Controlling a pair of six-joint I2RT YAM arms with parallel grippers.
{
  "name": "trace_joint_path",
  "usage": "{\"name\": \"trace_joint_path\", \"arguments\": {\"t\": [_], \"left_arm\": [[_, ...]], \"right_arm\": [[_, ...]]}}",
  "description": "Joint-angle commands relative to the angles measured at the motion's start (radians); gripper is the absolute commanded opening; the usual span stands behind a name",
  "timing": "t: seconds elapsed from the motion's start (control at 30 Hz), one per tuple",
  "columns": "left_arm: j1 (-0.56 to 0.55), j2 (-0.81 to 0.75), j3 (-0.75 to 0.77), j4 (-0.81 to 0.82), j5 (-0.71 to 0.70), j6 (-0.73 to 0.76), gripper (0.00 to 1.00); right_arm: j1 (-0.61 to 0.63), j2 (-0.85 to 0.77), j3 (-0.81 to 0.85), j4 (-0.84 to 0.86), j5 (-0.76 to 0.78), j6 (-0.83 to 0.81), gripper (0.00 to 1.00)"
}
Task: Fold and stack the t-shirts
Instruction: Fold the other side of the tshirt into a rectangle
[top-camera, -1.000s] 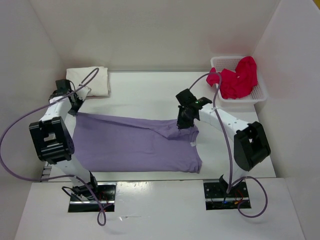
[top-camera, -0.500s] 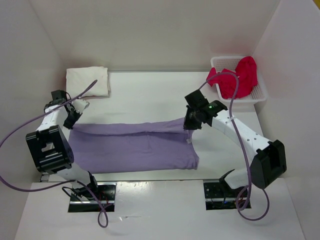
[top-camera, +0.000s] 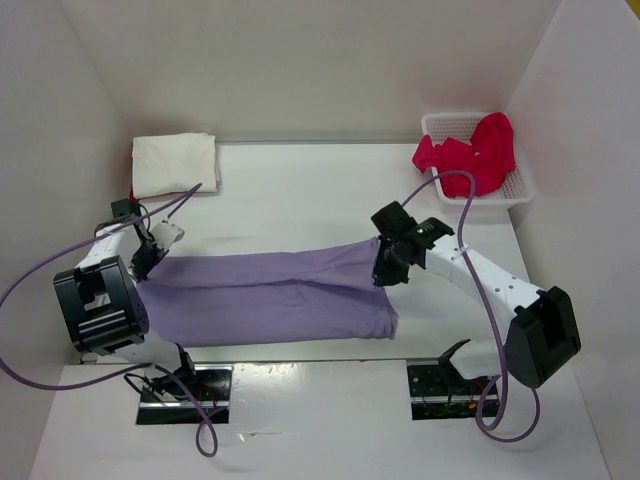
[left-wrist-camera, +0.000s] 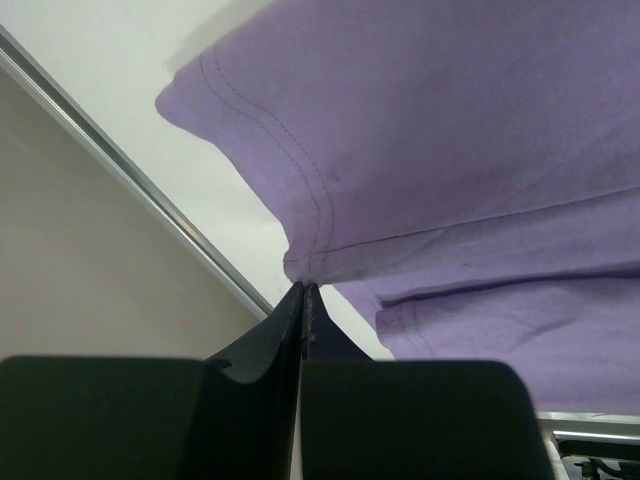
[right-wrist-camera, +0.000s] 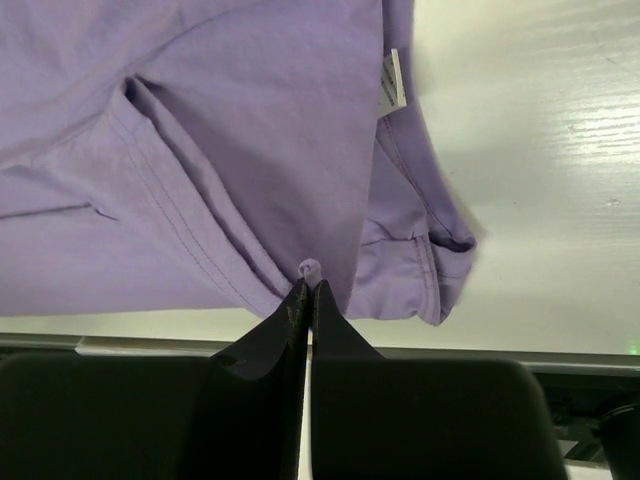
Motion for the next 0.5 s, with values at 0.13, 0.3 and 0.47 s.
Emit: {"name": "trace_joint_path", "arguments": {"t": [0.13, 0.3, 0.47], "left_arm": [[0.034, 0.007, 0.132, -0.086, 0.034, 0.010, 0.00], [0.034, -0.003, 0.109, -0.096, 0.015, 0.031, 0.00], [0.034, 0.016, 0.019, -0.065, -0.004, 0.031, 0.00]], "right_arm": [[0.016, -0.028, -0.010, -0.061, 0.022, 0.016, 0.00], [0.042, -0.028, -0.045, -0.073, 0.011, 0.043, 0.00], [0.091, 0.031, -0.055, -0.054, -0.021, 0.062, 0.00]]}}
